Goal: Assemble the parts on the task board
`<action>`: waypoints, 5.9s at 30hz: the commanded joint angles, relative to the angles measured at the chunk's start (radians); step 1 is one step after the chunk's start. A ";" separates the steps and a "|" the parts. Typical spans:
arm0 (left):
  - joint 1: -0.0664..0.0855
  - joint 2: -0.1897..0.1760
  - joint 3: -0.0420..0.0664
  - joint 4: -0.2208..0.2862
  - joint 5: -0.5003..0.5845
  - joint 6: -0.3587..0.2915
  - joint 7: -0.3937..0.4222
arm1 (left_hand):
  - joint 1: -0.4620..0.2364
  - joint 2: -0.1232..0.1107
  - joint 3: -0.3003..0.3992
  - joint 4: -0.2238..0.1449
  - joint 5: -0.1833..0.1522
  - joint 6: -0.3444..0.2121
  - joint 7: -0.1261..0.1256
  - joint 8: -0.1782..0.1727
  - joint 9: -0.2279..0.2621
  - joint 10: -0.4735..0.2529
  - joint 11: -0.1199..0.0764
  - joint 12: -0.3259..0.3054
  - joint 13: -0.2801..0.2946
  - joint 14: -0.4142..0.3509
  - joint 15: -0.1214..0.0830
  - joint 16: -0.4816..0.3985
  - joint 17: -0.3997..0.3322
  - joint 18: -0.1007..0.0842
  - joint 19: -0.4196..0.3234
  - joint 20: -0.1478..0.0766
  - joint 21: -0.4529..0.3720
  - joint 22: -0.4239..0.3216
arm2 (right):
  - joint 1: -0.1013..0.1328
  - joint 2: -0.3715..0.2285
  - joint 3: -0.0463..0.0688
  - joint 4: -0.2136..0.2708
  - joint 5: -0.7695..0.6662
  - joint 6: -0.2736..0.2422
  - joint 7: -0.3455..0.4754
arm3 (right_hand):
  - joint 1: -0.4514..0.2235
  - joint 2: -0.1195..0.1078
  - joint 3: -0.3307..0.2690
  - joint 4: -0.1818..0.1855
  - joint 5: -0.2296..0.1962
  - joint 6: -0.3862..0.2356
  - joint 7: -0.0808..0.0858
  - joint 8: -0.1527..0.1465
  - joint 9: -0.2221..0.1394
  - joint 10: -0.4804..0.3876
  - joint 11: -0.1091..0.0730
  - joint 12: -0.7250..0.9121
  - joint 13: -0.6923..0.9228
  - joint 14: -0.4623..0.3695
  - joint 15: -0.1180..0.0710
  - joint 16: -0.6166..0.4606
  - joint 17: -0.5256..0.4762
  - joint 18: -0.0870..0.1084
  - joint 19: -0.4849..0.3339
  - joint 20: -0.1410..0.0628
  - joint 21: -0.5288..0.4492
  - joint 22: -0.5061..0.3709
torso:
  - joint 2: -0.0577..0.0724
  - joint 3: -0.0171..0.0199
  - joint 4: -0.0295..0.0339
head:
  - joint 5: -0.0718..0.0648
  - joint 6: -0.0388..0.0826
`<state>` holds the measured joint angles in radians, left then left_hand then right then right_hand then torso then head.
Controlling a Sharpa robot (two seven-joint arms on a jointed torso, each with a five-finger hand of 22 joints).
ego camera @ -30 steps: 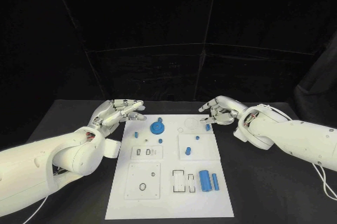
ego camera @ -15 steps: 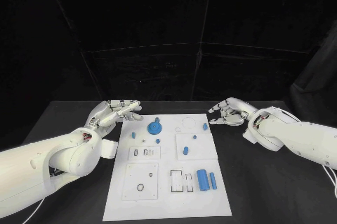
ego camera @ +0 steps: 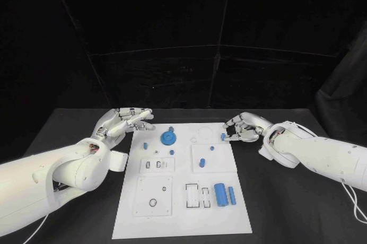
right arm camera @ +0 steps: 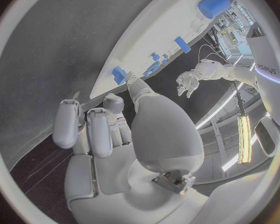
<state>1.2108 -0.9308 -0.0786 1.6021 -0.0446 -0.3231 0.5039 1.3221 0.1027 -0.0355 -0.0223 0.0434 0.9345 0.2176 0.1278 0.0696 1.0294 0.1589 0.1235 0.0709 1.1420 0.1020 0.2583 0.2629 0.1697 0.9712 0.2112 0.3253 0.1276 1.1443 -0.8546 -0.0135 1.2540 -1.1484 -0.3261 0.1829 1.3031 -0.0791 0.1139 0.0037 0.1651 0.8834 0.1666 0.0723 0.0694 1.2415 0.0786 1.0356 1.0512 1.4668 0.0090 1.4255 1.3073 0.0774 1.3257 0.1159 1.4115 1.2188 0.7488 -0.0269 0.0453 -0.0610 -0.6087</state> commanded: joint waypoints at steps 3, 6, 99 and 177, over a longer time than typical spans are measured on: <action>0.001 0.000 0.001 0.000 0.001 0.014 0.003 | 0.001 0.008 0.002 -0.006 0.005 0.006 0.001 -0.005 -0.001 0.006 0.002 -0.006 -0.001 0.003 0.001 -0.006 0.001 0.012 0.008 0.001 -0.004 -0.002 | -0.001 0.006 0.001 -0.004 -0.011 0.012 0.012 | 0.013 0.006 0.001 -0.007 0.001 -0.006 0.001 -0.003 0.000 -0.002 -0.001 -0.003 0.001 0.051 -0.006 0.002 0.020 -0.002 -0.001 -0.001 -0.005 -0.001 | -0.001 -0.0009 -0.0004 | 0.000 -0.003; 0.001 0.000 0.001 0.000 0.001 0.014 0.003 | 0.001 0.008 0.002 -0.006 0.005 0.006 0.001 -0.005 -0.001 0.006 0.002 -0.006 -0.001 0.003 0.001 -0.006 0.001 0.012 0.008 0.001 -0.004 -0.002 | -0.002 0.009 0.001 -0.005 -0.014 0.018 0.013 | 0.015 0.008 0.001 -0.009 0.001 -0.003 0.001 -0.001 0.000 -0.001 -0.001 -0.002 0.002 0.051 -0.006 0.002 0.021 -0.002 0.000 -0.001 -0.005 0.000 | 0.000 -0.0008 0.0002 | 0.000 -0.003; 0.018 -0.010 0.001 -0.014 0.001 0.008 -0.009 | 0.018 0.019 0.017 -0.030 0.005 0.007 0.002 -0.014 -0.001 0.009 0.002 -0.019 -0.002 0.003 0.000 -0.016 0.011 0.013 0.011 0.000 -0.010 -0.006 | 0.015 0.264 -0.001 0.232 -0.277 -0.044 -0.380 | -0.045 0.121 0.213 -0.042 -0.101 0.138 -0.024 0.020 0.000 0.069 -0.025 0.077 0.083 0.063 -0.026 0.027 0.068 -0.014 0.042 -0.021 0.024 0.062 | -0.014 -0.0113 0.0174 | 0.050 -0.030; 0.025 0.005 0.001 -0.035 0.001 0.022 -0.015 | 0.019 0.019 0.019 -0.032 0.005 0.008 0.001 -0.015 -0.001 0.010 0.002 -0.020 -0.002 0.003 0.000 -0.017 0.012 0.013 0.011 0.000 -0.010 -0.007 | -0.007 0.336 -0.043 0.222 -0.456 0.096 -0.454 | -0.114 0.011 0.164 -0.047 -0.043 0.104 -0.017 -0.003 -0.002 0.040 -0.017 0.031 0.047 0.058 -0.020 0.014 0.051 -0.009 0.026 -0.015 0.011 0.041 | -0.014 -0.0104 0.0179 | 0.065 -0.065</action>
<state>1.2343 -0.9270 -0.0788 1.5661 -0.0442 -0.3137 0.4884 1.3360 0.1165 -0.0162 -0.0472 0.0434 0.9344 0.2177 0.1162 0.0698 1.0328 0.1626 0.1100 0.0705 1.1420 0.1020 0.2466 0.2735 0.1697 0.9783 0.2114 0.3216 0.1218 1.1381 -0.5185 -0.0546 1.4770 -1.5962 -0.2287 -0.2551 1.1916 -0.0661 0.2813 -0.0427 0.1228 0.9935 0.1518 0.0733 0.0682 1.2879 0.0607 1.0702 1.0994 1.4668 -0.0199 1.4460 1.3076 0.0774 1.3582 0.0984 1.4270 1.2606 0.7349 -0.0372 0.0629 0.0047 -0.6742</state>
